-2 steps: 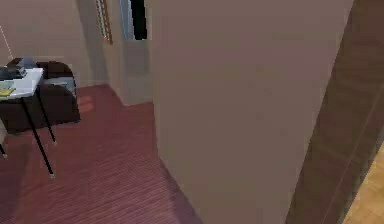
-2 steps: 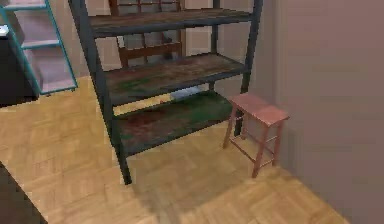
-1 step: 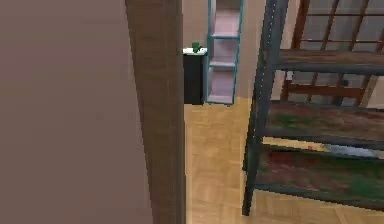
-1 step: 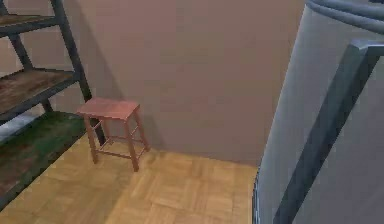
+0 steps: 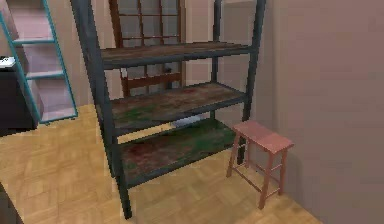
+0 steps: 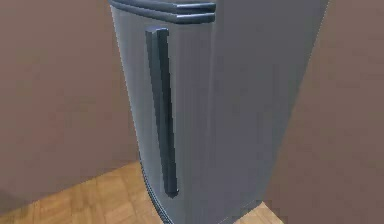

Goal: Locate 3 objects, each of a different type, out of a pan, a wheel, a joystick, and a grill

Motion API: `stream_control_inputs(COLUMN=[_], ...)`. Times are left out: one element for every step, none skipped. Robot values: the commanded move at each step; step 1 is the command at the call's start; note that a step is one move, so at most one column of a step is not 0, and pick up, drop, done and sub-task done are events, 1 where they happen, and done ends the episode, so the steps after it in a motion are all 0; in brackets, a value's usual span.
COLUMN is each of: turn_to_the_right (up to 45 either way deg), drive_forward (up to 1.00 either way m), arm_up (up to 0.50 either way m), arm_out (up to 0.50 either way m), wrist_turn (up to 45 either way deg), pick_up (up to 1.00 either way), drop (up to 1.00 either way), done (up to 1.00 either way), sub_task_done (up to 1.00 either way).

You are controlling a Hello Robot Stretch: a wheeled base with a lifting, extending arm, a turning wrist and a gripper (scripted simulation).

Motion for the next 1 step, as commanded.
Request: stream_control_inputs(turn_to_the_right=[12.0], drive_forward=[0.00], arm_up=[0.00], arm_out=[0.00], wrist_turn=[0.0], pick_up=[0.00], drop=[0.00], done=[0.00], sub_task_done=[0.00])
